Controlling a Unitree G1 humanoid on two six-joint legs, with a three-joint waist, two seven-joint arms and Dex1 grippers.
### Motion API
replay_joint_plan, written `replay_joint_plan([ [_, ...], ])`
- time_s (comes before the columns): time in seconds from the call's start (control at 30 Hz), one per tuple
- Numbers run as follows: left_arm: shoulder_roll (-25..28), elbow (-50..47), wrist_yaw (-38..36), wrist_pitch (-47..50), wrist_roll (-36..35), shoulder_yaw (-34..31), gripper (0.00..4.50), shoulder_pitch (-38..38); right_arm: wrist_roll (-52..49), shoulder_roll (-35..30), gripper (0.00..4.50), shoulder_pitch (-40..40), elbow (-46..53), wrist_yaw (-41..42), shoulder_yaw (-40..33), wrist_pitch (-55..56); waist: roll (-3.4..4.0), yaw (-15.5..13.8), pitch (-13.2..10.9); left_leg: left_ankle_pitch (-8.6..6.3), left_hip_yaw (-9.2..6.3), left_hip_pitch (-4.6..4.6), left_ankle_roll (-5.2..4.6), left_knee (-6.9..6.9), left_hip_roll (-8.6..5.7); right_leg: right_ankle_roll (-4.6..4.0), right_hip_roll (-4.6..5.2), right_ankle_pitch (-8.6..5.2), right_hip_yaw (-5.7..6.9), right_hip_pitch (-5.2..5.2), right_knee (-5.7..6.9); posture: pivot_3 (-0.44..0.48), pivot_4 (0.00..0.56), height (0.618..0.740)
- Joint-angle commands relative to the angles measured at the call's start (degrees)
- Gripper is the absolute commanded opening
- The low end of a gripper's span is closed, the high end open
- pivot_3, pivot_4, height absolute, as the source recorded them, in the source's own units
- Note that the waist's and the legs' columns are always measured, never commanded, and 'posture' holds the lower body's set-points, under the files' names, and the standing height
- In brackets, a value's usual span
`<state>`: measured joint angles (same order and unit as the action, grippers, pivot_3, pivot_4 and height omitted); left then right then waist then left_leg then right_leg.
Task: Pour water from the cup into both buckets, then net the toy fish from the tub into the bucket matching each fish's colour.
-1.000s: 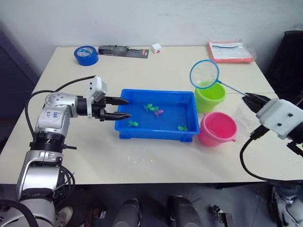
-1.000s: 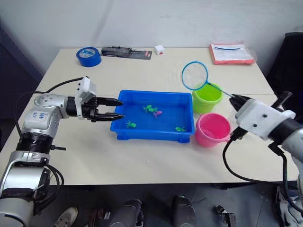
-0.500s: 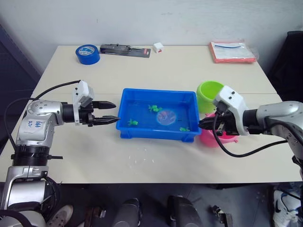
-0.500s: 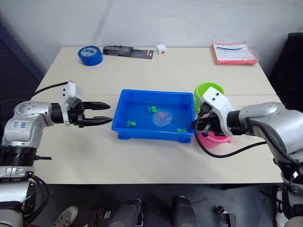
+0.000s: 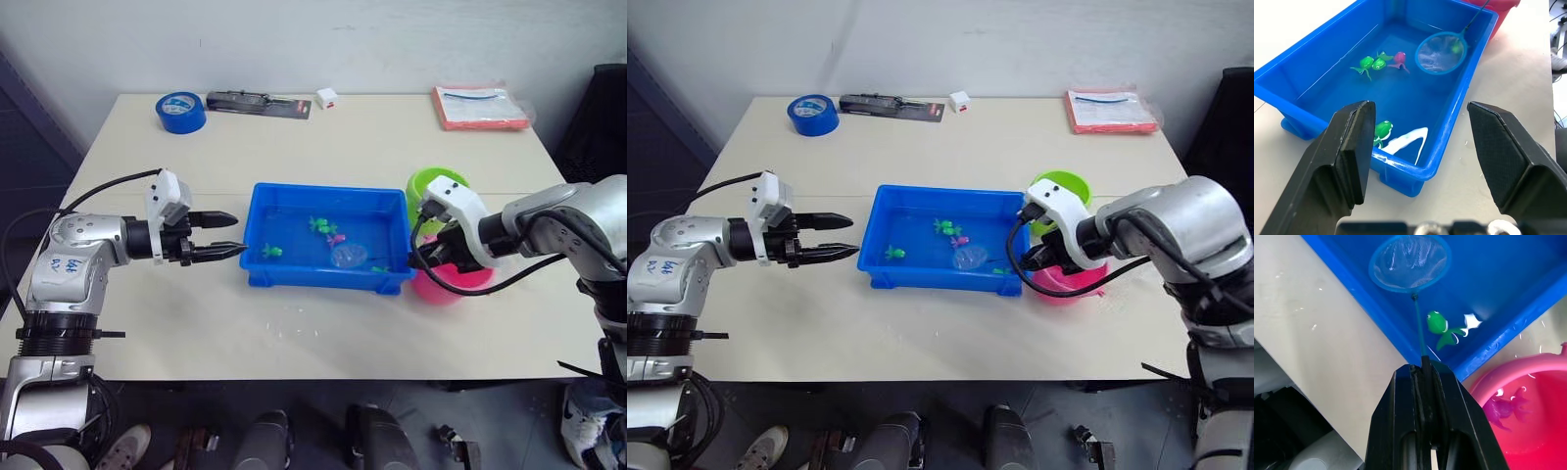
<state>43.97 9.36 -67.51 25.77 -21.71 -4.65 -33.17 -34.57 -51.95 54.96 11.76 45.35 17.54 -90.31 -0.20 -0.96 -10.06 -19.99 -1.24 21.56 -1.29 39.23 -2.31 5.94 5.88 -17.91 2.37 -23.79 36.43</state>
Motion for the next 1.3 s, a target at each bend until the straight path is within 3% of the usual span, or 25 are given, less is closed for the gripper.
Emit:
replay_joint_plan([
  [0.03,0.96,-2.78,0.76,0.33,-1.41,-2.07,3.26,0.79,0.06,-0.16,0.80,2.15,-0.83,-0.38,1.17,-1.86,0.00,-0.01,0.00,0.00,0.00,0.01,0.00,0.00,0.00,0.00,0.00,0.00,0.01,-0.01,-0.01,0.000,0.150,0.737],
  [0.27,1.66,-5.00,1.78,1.38,-2.31,-3.28,3.26,2.74,1.42,1.86,0.80,4.67,-5.80,-2.53,4.64,-2.18,0.00,0.30,0.00,0.00,0.00,0.02,0.00,-0.01,0.00,0.00,0.00,0.00,0.01,-0.01,-0.01,0.000,0.150,0.737],
  [0.8,2.44,-4.96,1.41,2.11,-2.42,-2.34,3.26,1.21,4.02,10.70,0.80,1.14,-8.80,-8.99,-2.94,0.71,0.00,1.11,0.00,0.00,-0.02,0.02,0.00,-0.05,0.00,0.00,0.00,0.00,0.10,-0.02,0.00,0.000,0.150,0.737],
  [1.3,2.24,-1.89,0.02,0.74,-1.60,-0.60,3.26,-2.14,-6.67,5.76,0.80,-2.57,0.54,-8.74,-11.56,-2.19,0.00,1.07,0.00,0.00,-0.04,0.03,0.00,-0.07,-0.01,0.00,0.02,0.00,0.10,-0.02,-0.02,0.000,0.150,0.737],
])
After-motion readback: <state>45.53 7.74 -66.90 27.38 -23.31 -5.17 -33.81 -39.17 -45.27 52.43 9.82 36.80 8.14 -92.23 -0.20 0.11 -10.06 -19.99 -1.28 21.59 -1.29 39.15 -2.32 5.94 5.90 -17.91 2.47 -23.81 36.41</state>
